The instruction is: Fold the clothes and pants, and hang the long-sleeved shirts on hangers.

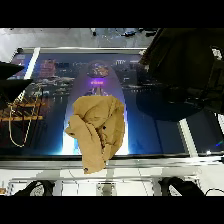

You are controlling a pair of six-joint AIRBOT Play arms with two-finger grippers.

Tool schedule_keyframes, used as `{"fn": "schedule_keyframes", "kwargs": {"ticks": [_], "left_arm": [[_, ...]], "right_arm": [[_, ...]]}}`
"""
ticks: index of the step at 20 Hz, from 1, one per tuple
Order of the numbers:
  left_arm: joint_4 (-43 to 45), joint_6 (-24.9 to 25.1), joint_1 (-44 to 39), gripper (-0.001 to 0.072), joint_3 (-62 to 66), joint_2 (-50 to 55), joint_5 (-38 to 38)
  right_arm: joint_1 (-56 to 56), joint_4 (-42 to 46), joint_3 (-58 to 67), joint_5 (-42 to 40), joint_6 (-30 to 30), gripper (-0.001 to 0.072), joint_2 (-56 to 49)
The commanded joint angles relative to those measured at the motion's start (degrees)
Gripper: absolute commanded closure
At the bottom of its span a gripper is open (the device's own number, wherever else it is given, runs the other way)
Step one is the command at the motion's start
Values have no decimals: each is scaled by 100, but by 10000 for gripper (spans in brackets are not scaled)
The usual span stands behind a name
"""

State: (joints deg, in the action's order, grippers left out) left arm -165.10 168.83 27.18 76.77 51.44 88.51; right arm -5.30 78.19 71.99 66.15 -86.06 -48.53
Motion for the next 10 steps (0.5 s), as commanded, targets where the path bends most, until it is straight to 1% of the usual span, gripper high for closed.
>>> {"fn": "schedule_keyframes", "kwargs": {"ticks": [1, 4, 5, 6, 8, 10], "left_arm": [[-4, 2, 4, 205, 0, -2, -4], [57, 0, 4, 205, 0, 26, -125], [160, -87, 4, 205, 0, 63, -114], [343, -295, 0, 205, 0, 103, -111], [940, -979, 0, 205, -2, 229, -109], [1550, -2000, -15, 205, -33, 415, -109]], "right_arm": [[-4, -2, -2, 2, 0, 49, 4], [-4, -2, -2, 2, 0, 49, 4], [-4, -2, -2, 0, 0, 49, 4], [-4, -2, -2, 2, 0, 49, 4], [-4, -2, -2, 2, 0, 49, 4], [-4, -2, -2, 0, 0, 49, 4]]}}
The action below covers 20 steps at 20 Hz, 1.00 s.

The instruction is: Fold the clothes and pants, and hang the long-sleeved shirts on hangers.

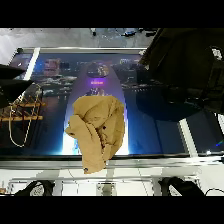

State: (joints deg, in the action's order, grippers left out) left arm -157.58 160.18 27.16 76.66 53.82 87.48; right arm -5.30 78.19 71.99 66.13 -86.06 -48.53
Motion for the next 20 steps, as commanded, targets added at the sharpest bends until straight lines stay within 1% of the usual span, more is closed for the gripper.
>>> {"fn": "schedule_keyframes", "kwargs": {"ticks": [1, 2, 3, 5, 6, 9, 11, 13, 15, 16, 17, 20], "left_arm": [[973, -1615, -17, 205, -92, 280, -2], [986, -1921, -37, 204, -205, 387, 33], [1001, -2052, -74, 204, -339, 470, 42], [1104, -2076, -315, 204, -706, 577, 35], [1228, -2184, -466, 204, -892, 597, 0], [1945, -2505, -1010, 204, -1464, 595, -352], [2227, -2500, -1360, 203, -1810, 595, -682], [2258, -2485, -1731, 203, -2135, 595, -1143], [2258, -2476, -2129, 199, -2396, 595, -1725], [2258, -2476, -2337, 161, -2490, 595, -2031], [2258, -2479, -2520, 123, -2542, 599, -2251], [2258, -2522, -2997, 123, -2549, 828, -2430]], "right_arm": [[-4, -2, -2, 4, 0, 49, 4], [-4, -2, -2, 2, 0, 49, 4], [-4, -2, -2, 4, 0, 49, 4], [-4, 0, -2, -55, 2, 49, 0], [-4, 0, -2, -136, 0, 50, 0], [-4, -7, -2, -297, 0, 51, 2], [-7, -103, -2, -337, -7, 52, 0], [-11, -433, -76, -643, 105, 57, -120], [-11, -1005, -310, -737, 905, 45, -455], [-11, -1309, -466, -734, 1252, 1, -697], [-11, -1631, -638, -745, 1585, 7, -1001], [-17, -2769, -1005, -907, 2415, 7, -1996]]}}
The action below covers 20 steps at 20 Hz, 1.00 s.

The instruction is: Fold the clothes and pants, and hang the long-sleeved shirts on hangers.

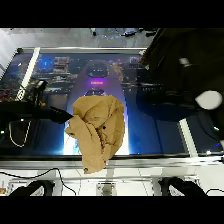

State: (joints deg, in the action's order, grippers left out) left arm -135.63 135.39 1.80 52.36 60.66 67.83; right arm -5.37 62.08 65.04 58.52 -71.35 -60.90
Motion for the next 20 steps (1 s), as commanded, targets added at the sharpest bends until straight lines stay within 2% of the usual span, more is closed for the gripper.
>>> {"fn": "schedule_keyframes", "kwargs": {"ticks": [1, 4, 6, 9, 12, 13, 14, 15, 16, 18, 20], "left_arm": [[63, -46, -570, 123, -118, 282, -472], [66, -302, -713, 122, -118, 844, -555], [66, -422, -706, 54, -118, 1189, -557], [61, -431, -713, 54, -118, 1563, -555], [48, -509, -713, 75, -118, 1799, -555], [17, -586, -713, 141, -118, 1856, -553], [-4, -605, -713, 339, -118, 1888, -551], [-4, -605, -713, 585, -118, 1897, -549], [-13, -601, -713, 671, -118, 1888, -546], [-92, -601, -710, 671, -116, 1825, -514], [-153, -601, -680, 671, -114, 1598, -485]], "right_arm": [[-57, -1587, -323, -188, 1215, 7, -1123], [-463, -2201, -323, -544, 1753, 8, -1991], [-837, -2199, -323, -763, 1818, 8, -2393], [-1445, -2238, -323, -1019, 1816, 9, -2717], [-1993, -2240, -315, -1665, 1812, 9, -2758], [-2133, -2240, -313, -1941, 1810, 9, -2758], [-2234, -2249, -313, -2144, 1801, 11, -2758], [-2302, -2277, -310, -2304, 1794, 11, -2758], [-2337, -2332, -306, -2404, 1794, 12, -2758], [-2337, -2479, -306, -2583, 1794, 33, -2758], [-2337, -2634, -306, -2900, 1797, 199, -2761]]}}
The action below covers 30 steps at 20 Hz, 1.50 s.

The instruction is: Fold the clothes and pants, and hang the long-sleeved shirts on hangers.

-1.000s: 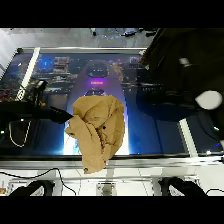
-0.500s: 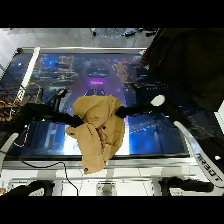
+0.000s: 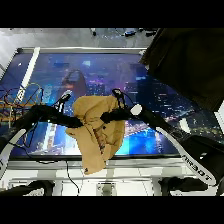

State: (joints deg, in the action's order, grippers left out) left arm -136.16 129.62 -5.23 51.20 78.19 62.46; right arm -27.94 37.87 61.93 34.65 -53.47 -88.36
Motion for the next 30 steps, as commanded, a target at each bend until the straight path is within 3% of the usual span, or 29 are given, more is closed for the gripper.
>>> {"fn": "schedule_keyframes", "kwargs": {"ticks": [1, 2, 3, 4, 10, 16, 20, 26, 30], "left_arm": [[-98, -24, 44, 671, 2, -341, 52], [-83, -24, 66, 672, 11, -544, 50], [-76, -24, 107, 672, 15, -774, 50], [-72, -24, 195, 672, 24, -1047, 52], [-59, -26, 1753, 672, 243, -3171, 50], [-61, -17, 3101, 672, 1246, -4664, 17], [-177, 44, 3141, 673, 2011, -4717, -129], [-769, 387, 3141, 672, 2391, -4417, -527], [-1405, 391, 3047, 673, 2391, -3355, -133]], "right_arm": [[-79, -337, 4, -686, 11, 273, -15], [-79, -358, 7, -828, 13, 379, -15], [-76, -354, 7, -885, 13, 613, -13], [-59, -345, 42, -824, 11, 676, -4], [597, -299, 1226, 942, 13, 680, 682], [1231, 37, 2765, 2079, 24, 680, 2061], [1217, 420, 3329, 2358, 15, 680, 2664], [990, -444, 3355, 3777, -4, 680, 2844], [671, 155, 2935, 2981, -216, 679, 2485]]}}
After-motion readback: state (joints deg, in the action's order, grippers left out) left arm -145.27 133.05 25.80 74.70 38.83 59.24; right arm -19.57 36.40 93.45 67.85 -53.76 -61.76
